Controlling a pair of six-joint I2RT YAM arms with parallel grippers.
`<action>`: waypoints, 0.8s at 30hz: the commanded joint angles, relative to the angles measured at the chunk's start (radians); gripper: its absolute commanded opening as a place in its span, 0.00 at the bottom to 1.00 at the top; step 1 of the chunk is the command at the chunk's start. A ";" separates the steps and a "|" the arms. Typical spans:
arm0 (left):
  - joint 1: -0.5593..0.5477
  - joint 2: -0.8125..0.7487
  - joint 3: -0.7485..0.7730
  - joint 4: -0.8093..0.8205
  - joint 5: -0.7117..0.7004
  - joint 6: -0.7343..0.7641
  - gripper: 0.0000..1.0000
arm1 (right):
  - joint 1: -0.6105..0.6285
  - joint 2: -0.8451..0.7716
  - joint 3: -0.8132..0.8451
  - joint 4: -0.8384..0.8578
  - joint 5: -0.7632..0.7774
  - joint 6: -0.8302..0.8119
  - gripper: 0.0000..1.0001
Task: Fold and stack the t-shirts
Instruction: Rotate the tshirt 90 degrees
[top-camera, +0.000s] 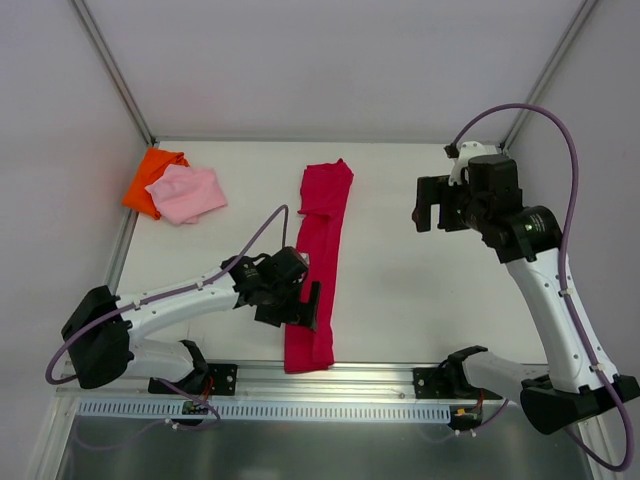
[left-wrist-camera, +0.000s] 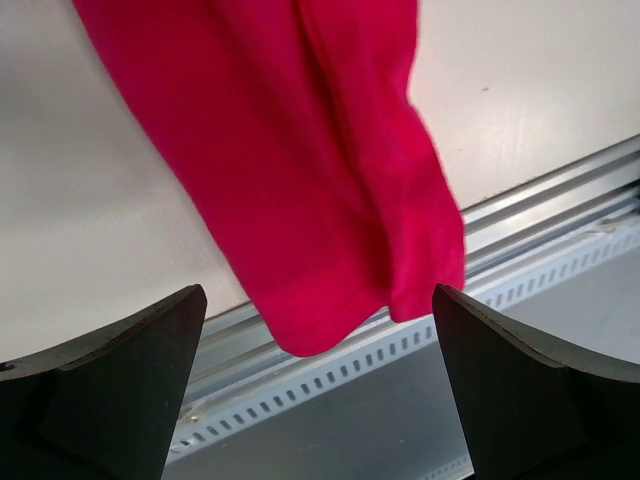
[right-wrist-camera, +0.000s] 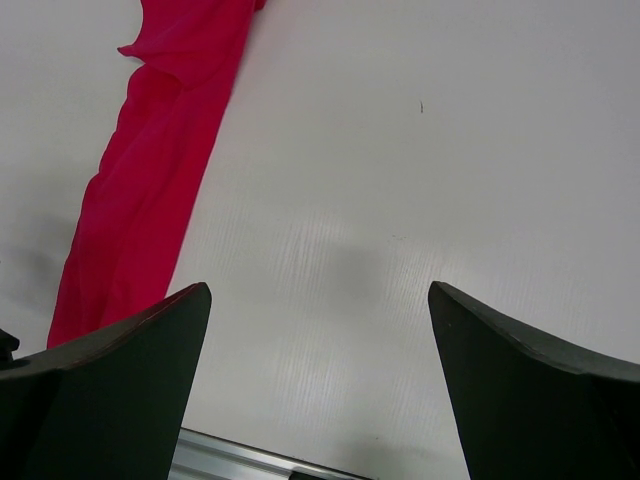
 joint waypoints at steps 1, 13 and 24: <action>0.000 0.017 -0.030 0.002 0.015 -0.013 0.99 | 0.005 0.007 0.043 0.036 0.005 -0.017 0.96; 0.000 0.049 -0.168 0.174 0.157 -0.029 0.99 | 0.005 0.004 0.081 0.025 -0.016 -0.014 0.96; -0.023 -0.112 -0.263 0.154 0.167 -0.151 0.99 | 0.008 -0.007 0.078 0.013 -0.029 -0.009 0.97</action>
